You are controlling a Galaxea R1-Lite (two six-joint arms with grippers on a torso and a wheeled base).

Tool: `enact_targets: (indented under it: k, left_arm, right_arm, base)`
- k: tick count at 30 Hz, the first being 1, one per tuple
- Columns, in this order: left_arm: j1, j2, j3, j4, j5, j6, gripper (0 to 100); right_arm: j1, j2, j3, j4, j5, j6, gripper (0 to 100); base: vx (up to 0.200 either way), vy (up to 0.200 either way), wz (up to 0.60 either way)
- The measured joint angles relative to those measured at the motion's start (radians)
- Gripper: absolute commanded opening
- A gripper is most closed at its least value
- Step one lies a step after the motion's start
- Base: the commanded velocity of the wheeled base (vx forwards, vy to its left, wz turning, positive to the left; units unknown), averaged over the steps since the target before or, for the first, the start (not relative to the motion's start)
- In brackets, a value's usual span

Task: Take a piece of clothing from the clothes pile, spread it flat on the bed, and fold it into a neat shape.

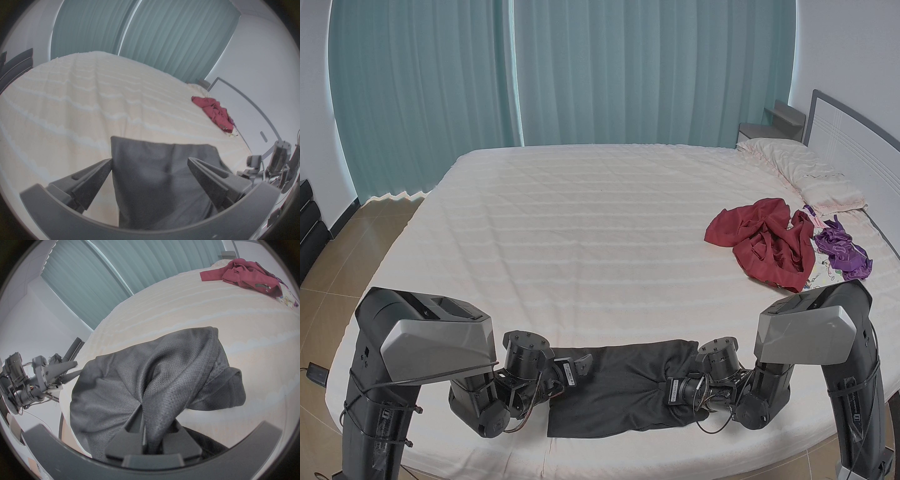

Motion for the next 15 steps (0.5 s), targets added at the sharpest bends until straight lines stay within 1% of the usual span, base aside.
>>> enact_targets:
  k: [3, 4, 8, 13, 15]
  left_arm:
    - [-0.005, -0.014, 0.028, -0.047, -0.006, -0.002, 100]
    - [-0.009, -0.019, 0.04, -0.055, -0.018, -0.001, 100]
    - [-0.008, -0.023, 0.062, -0.048, -0.047, 0.017, 100]
    - [0.027, -0.003, 0.073, -0.047, -0.048, 0.126, 100]
    - [0.039, 0.007, 0.079, -0.045, -0.05, 0.139, 100]
  right_arm:
    - [0.0, 0.0, 0.0, 0.0, 0.0, 0.001, 0]
    - [0.0, 0.0, 0.0, 0.0, 0.0, 0.001, 0]
    - [0.0, 0.001, 0.0, -0.001, 0.0, 0.001, 0]
    - [0.0, 0.002, 0.0, -0.002, 0.001, 0.002, 0]
    - [0.0, 0.002, 0.0, -0.002, 0.001, 0.002, 0]
  base:
    - [0.0, 0.0, 0.0]
    - [0.0, 0.0, 0.0]
    - [0.0, 0.0, 0.0]
    - [0.0, 0.0, 0.0]
    - [0.0, 0.0, 0.0]
